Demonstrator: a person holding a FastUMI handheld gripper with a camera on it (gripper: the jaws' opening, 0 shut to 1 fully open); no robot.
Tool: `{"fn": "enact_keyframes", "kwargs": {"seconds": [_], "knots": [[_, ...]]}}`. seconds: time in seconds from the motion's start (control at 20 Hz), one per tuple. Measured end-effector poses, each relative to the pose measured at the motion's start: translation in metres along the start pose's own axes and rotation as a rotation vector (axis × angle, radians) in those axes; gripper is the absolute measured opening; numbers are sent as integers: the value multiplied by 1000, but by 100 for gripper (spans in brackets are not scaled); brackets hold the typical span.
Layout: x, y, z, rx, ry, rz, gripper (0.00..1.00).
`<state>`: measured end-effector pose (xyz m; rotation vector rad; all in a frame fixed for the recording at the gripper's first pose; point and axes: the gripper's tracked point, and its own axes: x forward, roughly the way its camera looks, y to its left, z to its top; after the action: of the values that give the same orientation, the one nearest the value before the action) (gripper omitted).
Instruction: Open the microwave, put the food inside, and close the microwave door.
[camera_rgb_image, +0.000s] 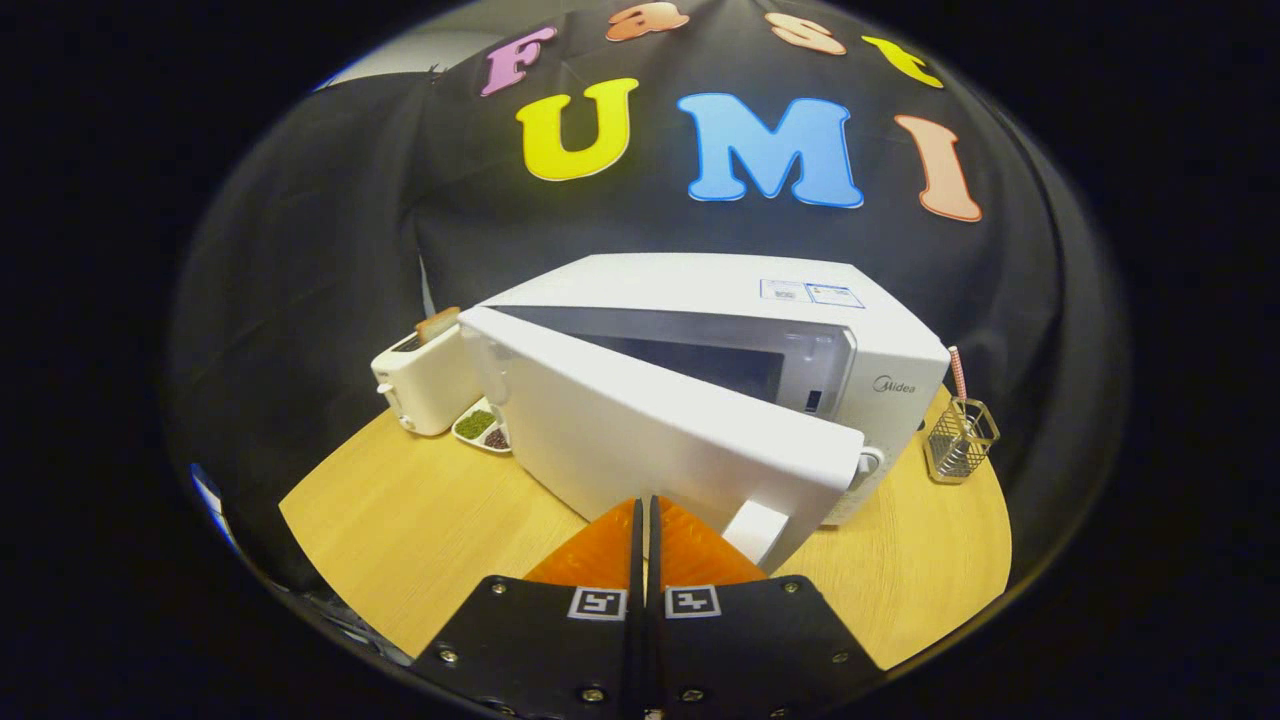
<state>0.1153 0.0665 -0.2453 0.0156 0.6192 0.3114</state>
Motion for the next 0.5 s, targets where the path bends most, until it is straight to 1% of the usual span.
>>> {"fn": "enact_keyframes", "kwargs": {"seconds": [0.35,0.5], "knots": [[41,-39,27,66,-40,-132,0],[54,-48,37,112,-53,-164,0]]}}
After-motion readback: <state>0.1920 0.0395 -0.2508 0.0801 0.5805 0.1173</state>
